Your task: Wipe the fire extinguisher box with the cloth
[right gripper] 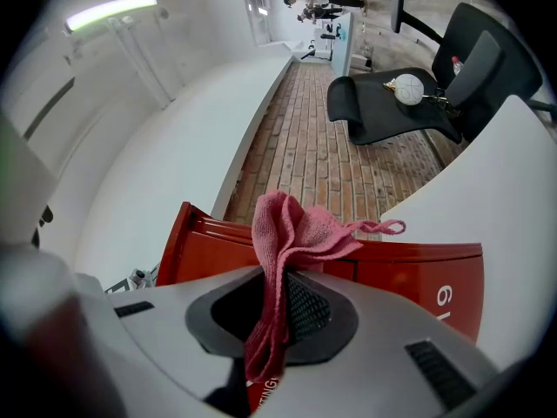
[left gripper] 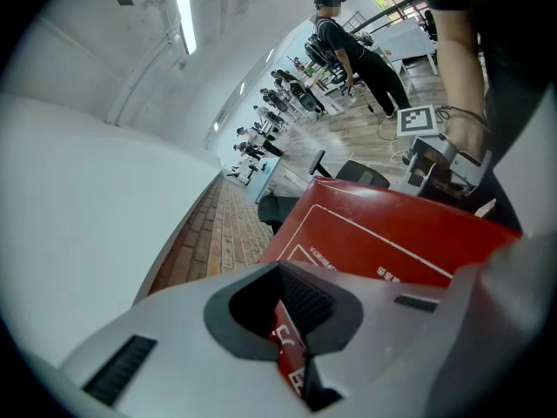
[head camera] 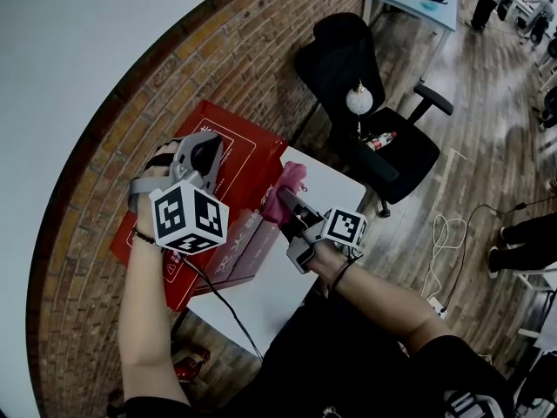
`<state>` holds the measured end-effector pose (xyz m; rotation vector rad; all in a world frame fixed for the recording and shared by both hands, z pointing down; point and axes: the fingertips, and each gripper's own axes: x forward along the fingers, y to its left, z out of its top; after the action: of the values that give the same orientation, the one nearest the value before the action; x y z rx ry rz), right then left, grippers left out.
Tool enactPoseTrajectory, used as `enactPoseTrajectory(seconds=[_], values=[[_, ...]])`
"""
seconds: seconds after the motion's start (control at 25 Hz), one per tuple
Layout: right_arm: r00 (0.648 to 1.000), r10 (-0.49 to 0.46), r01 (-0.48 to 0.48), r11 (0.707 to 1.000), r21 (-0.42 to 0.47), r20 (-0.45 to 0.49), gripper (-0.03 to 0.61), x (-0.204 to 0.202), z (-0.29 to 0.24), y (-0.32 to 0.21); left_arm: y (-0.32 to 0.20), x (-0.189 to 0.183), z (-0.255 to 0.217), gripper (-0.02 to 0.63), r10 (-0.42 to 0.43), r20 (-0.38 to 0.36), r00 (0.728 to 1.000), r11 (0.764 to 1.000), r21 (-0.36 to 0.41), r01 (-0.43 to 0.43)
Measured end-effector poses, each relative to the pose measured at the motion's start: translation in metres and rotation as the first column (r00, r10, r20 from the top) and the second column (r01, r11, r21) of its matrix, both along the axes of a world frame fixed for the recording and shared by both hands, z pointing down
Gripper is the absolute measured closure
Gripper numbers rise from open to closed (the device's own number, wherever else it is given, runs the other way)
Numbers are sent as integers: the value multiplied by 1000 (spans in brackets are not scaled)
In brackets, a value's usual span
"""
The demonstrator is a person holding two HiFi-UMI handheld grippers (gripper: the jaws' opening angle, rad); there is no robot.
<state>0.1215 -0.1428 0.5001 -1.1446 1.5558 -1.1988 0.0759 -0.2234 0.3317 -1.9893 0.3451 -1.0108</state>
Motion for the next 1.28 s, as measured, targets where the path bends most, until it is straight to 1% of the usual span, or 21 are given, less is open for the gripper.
enactPoseTrajectory(seconds=[0.16, 0.28, 0.52, 0.92, 1.28], values=[[1000, 0, -1, 999, -40, -7, 517, 0, 12, 1, 0, 0, 0, 584, 1, -1, 1000, 1000, 0, -1], [1000, 0, 0, 999, -47, 11, 517, -2, 18, 0, 0, 0, 0, 584, 1, -1, 1000, 1000, 1, -1], [1000, 2, -1, 998, -58, 17, 517, -3, 28, -2, 0, 0, -1, 584, 2, -1, 1000, 1000, 1, -2], [1000, 4, -4, 995, -97, 7, 517, -2, 47, -3, 1, 0, -1, 584, 2, -1, 1000, 1000, 0, -2], [1000, 8, -9, 993, -114, -9, 517, -2, 57, -4, 0, 0, 0, 584, 4, -1, 1000, 1000, 1, -4]])
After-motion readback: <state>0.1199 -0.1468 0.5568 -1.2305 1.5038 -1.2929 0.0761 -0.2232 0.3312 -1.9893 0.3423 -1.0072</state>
